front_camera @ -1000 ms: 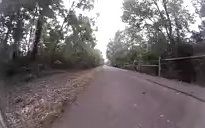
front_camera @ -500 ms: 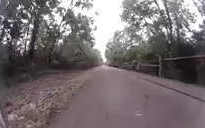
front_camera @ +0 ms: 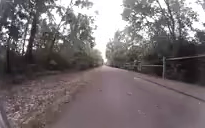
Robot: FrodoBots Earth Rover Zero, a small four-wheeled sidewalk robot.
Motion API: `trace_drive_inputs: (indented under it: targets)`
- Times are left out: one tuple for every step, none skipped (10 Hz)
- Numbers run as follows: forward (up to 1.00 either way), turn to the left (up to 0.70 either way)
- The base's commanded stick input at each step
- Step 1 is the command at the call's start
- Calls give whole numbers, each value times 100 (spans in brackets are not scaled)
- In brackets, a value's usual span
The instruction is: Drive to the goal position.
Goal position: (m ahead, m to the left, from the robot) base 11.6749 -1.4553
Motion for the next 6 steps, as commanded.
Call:
trace_drive_inputs:
  targets:
    - [70, 0]
    - [70, 0]
    - [70, 0]
    - [70, 1]
    - [70, 2]
    - [70, 3]
